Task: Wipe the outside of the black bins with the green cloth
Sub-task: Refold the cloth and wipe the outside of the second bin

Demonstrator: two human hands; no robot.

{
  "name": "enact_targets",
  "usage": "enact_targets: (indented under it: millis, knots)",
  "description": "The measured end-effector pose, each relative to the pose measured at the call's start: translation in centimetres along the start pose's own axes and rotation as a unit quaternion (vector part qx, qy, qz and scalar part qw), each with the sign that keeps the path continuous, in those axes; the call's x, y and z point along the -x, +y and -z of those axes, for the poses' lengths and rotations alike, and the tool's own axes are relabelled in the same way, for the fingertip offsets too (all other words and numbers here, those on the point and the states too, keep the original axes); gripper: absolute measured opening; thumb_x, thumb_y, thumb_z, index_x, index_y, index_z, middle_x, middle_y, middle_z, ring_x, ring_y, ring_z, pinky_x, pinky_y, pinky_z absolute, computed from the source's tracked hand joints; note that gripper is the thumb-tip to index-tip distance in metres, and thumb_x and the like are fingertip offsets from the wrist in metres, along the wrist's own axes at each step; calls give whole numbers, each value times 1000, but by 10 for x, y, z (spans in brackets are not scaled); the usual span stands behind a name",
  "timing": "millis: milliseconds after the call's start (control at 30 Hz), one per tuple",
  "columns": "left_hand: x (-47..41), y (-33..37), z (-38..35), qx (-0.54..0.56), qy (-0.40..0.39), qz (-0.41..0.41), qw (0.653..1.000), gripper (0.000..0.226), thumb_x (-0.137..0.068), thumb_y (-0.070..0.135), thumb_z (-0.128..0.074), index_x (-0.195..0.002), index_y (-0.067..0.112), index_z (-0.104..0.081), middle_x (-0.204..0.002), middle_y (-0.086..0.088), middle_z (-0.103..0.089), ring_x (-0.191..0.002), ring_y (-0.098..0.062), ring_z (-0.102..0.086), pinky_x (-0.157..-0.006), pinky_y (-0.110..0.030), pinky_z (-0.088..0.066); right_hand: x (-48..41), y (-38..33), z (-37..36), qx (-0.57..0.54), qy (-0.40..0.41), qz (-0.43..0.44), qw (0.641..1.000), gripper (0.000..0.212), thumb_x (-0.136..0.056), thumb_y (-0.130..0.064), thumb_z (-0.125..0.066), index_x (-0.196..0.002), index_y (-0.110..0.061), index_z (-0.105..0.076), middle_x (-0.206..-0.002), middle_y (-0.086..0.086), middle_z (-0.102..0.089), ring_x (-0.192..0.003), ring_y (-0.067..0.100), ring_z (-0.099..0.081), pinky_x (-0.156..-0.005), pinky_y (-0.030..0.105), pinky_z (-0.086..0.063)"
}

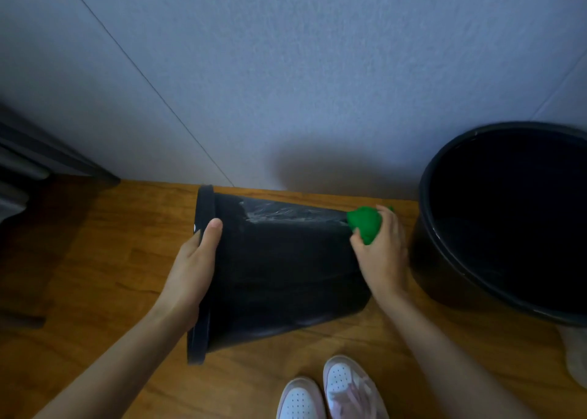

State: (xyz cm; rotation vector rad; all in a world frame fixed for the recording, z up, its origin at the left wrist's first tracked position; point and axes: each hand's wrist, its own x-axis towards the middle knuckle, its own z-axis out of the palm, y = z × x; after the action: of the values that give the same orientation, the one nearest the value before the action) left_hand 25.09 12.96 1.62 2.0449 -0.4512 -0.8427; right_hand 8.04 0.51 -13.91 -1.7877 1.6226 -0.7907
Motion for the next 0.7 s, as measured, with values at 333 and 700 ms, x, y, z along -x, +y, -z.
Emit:
enact_targets:
  millis: [333, 700]
  knots:
    - [5, 1, -1, 14, 8, 3, 1000, 27, -96, 44, -37, -85, 30, -57, -98, 1, -64, -95, -18, -60, -90, -40, -46, -12, -20, 18, -189, -18, -62, 980, 46, -84, -30, -62, -123, -11, -47, -123, 11, -51, -113, 23, -49, -98, 38, -42]
    - [8, 4, -2, -16, -16, -39, 999, 27, -97, 41, -34, -85, 30, -56, -94, 5, -63, -91, -11, -59, -77, -29, -45, -18, -59, 63, -652, -218, -313, 655, 25, -82, -6, -44, -99, -5, -62, -86, 9, -67, -80, 22, -64, -78, 33, -51]
